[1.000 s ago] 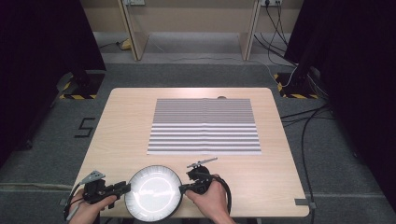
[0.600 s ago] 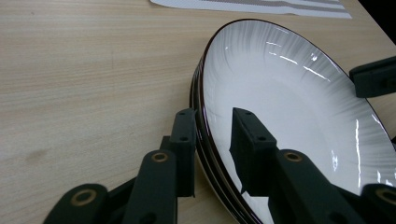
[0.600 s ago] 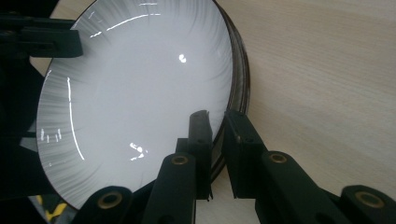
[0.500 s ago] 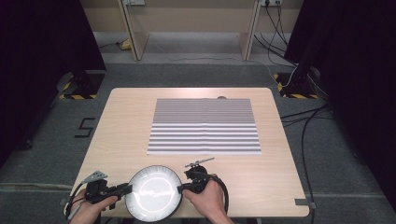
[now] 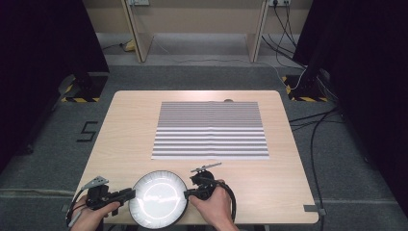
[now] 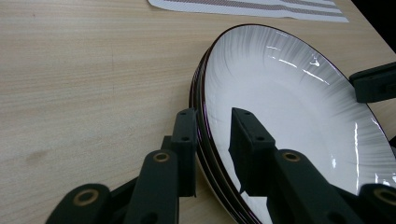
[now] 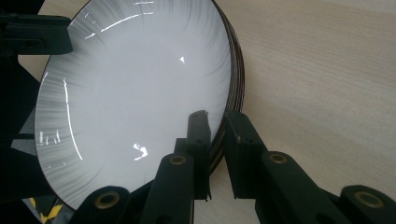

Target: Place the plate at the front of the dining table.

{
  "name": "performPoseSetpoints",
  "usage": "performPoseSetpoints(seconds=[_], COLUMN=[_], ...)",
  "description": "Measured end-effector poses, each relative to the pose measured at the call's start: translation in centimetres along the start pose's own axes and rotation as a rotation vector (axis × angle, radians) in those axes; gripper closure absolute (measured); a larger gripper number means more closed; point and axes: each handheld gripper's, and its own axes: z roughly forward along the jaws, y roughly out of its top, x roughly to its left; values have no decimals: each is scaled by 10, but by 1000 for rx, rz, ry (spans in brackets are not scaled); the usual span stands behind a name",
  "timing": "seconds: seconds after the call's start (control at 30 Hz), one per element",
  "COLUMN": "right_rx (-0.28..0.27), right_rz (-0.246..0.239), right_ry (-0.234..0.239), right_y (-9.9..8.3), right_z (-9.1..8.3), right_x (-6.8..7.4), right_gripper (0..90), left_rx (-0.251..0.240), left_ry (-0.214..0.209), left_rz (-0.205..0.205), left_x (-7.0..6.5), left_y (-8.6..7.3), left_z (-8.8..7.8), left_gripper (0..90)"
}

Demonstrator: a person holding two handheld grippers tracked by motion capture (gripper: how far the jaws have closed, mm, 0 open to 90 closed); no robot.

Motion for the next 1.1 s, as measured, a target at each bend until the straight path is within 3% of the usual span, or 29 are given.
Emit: performPoseSetpoints(seconds=[0.57,0.7,0.83,1.1], right_rx=[20,29,25,12], right_rz=[-16,-13,26,78], right_ry=[-10,11,41,80], right_y=[4,4,3,1], right_z=[-3,1,6,8], right_x=[5,7,3,-1], right_gripper=[872,871,806,808], left_rx=[4,1,10,33], left_ry=[-3,-6,-4,-7], left_rz=[-6,-6,-7,-11], left_x=[1,1,2,3], left_y=[0,0,1,1], left_z=[1,1,1,2], left_gripper=[711,711,712,721])
